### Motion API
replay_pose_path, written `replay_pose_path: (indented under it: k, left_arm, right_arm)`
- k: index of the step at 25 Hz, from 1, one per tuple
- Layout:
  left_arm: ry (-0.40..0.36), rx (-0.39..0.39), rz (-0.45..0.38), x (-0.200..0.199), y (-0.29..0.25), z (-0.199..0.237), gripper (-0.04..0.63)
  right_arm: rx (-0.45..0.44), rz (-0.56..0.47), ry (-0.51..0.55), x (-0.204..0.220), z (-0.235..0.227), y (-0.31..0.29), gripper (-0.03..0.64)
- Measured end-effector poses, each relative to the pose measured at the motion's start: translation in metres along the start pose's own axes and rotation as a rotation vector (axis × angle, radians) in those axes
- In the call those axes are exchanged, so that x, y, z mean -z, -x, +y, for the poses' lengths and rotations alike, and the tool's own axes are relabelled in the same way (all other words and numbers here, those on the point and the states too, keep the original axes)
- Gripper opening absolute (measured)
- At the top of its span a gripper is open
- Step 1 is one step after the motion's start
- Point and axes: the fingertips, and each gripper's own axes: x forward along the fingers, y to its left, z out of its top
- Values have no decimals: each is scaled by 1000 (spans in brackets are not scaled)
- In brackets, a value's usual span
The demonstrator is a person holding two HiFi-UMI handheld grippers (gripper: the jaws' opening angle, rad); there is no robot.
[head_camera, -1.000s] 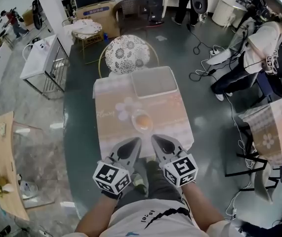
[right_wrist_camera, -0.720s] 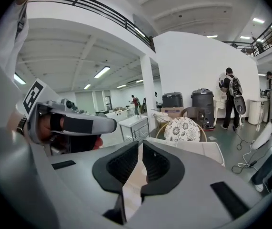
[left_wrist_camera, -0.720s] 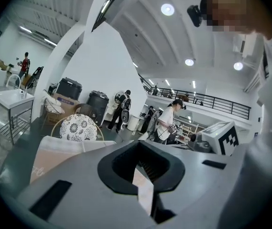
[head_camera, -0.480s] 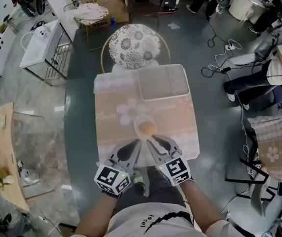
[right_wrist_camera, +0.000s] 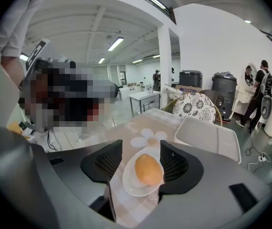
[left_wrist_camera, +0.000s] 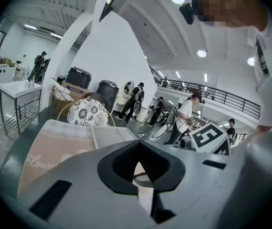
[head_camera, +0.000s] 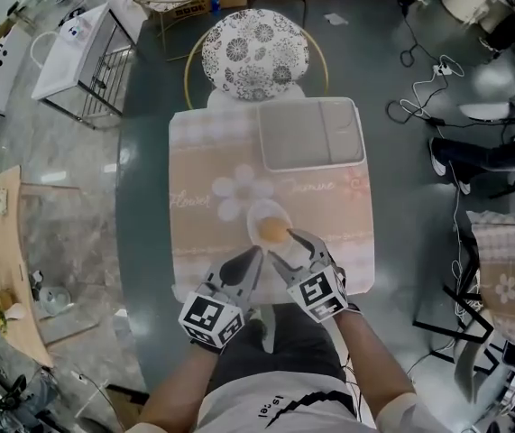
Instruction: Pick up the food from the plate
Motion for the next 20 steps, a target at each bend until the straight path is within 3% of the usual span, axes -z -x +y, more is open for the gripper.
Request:
replay_pose_path:
  k: [6, 20]
  left_arm:
    - [2, -12, -2, 13, -11, 16, 5]
    - [-3, -1, 9, 43, -16, 39, 5]
  right_arm:
    - [-51, 92, 80, 32, -5, -33, 272]
    - [-102, 224, 166, 86, -10, -88, 319]
